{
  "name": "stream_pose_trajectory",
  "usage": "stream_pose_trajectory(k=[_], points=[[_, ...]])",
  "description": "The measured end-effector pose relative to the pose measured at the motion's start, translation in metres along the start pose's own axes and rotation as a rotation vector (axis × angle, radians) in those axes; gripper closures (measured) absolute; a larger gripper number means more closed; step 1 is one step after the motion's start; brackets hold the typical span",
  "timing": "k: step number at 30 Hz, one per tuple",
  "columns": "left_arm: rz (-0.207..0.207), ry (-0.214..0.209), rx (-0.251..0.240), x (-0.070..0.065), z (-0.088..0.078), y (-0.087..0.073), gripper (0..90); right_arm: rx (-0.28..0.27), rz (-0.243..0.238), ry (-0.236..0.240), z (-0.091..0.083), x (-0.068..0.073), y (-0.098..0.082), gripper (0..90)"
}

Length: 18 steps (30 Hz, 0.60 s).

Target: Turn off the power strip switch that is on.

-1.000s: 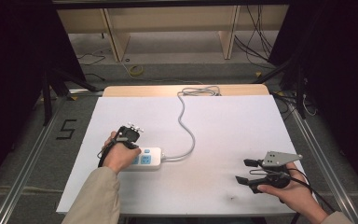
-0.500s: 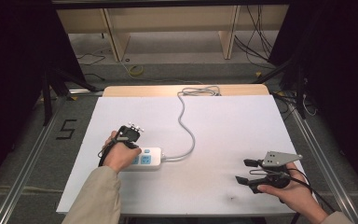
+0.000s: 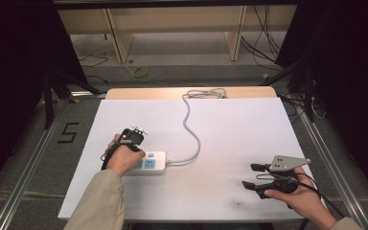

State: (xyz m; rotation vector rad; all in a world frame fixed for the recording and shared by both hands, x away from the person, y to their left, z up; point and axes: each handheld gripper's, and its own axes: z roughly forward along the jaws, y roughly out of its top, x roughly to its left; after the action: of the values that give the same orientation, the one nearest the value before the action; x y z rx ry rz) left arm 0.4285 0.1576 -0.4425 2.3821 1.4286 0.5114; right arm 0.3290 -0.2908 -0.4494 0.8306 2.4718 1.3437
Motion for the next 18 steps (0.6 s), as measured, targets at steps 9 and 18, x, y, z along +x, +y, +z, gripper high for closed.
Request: stream_pose_trajectory(k=[9,18], points=[[-0.002,0.0,0.01,-0.0009,0.0004,0.0005,90.0,0.0,0.0,-0.001,0.0,0.0001,-0.0001,27.8],[-0.002,0.002,0.01,-0.0014,0.0004,0.0005,90.0,0.0,0.0,-0.001,0.0001,0.0002,-0.0001,27.8]])
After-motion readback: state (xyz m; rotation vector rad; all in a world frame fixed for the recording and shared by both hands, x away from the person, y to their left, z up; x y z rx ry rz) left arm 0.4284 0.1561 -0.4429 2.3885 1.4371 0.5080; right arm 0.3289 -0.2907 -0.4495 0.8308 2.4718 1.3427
